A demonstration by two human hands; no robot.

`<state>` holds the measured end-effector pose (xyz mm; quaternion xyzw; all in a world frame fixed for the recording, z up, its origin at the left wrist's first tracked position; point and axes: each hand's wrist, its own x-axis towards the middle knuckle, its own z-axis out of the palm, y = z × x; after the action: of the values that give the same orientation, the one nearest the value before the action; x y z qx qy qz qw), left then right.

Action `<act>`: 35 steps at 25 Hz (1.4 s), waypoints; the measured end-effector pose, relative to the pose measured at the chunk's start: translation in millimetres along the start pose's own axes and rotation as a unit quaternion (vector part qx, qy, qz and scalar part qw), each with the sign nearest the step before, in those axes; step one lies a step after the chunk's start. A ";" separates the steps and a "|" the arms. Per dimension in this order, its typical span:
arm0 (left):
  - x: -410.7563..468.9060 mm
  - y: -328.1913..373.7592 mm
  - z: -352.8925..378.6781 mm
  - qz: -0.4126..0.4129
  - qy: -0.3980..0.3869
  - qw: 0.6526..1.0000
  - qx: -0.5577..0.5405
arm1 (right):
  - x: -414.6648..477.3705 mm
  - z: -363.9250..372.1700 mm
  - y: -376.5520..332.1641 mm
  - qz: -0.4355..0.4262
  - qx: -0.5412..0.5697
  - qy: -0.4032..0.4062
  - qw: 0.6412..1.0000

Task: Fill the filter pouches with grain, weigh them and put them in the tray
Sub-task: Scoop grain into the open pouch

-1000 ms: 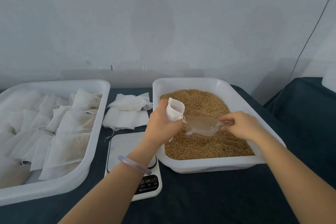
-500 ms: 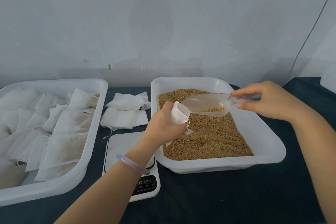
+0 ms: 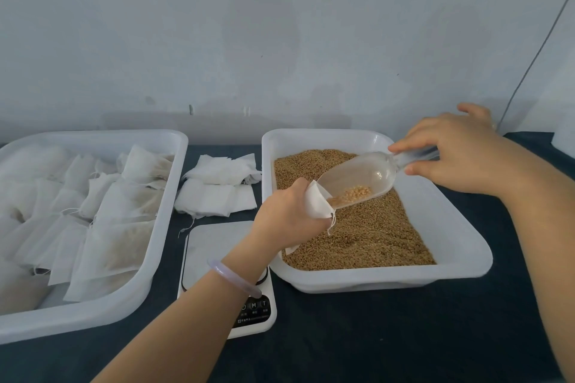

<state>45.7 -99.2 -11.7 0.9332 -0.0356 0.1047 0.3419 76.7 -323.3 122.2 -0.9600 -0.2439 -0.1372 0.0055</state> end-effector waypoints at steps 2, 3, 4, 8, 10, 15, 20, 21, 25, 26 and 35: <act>0.1 -0.1 0.1 -0.001 0.003 1.000 -0.003 | 0.2 -0.3 -1.8 0.004 -0.012 0.009 1.000; 0.0 -0.1 0.1 -0.001 0.003 1.000 -0.004 | -0.1 -0.8 -2.0 0.007 -0.013 0.012 1.000; 0.0 0.0 0.2 -0.002 0.003 1.000 -0.006 | -0.5 -1.7 -1.8 0.009 -0.015 0.014 1.000; 0.3 0.0 -0.4 -0.008 0.004 1.000 -0.015 | -1.5 -0.9 0.5 -0.007 -0.023 0.041 0.999; -0.1 -0.4 -0.1 -0.009 0.016 0.999 -0.030 | 2.4 4.0 6.3 -0.016 -0.004 0.052 0.999; -2.8 -1.0 0.3 -0.027 0.052 0.996 -0.070 | 9.3 45.0 28.1 0.086 0.060 -0.037 0.994; -5.1 -1.2 -4.7 -0.053 0.085 0.983 -0.155 | 8.8 116.2 -5.2 0.055 0.038 -0.103 0.992; -5.4 -1.2 -5.2 -0.054 0.089 0.981 -0.161 | 10.5 124.5 -13.5 0.043 0.039 -0.102 0.993; -5.8 -1.1 -3.8 -0.053 0.086 0.982 -0.162 | 12.4 137.1 -21.0 0.046 0.126 -0.121 0.984; -5.7 -1.2 -3.5 -0.051 0.084 0.982 -0.159 | 10.7 135.0 -16.0 0.055 0.153 -0.128 0.978; -3.8 -1.4 -2.5 -0.043 0.051 0.990 -0.125 | -2.9 36.0 30.0 0.063 0.293 -0.042 0.953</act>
<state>41.7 -96.5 -11.6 0.8774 0.0093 0.1320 0.4611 97.8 -348.3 88.4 -0.9343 -0.2128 -0.0188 0.2854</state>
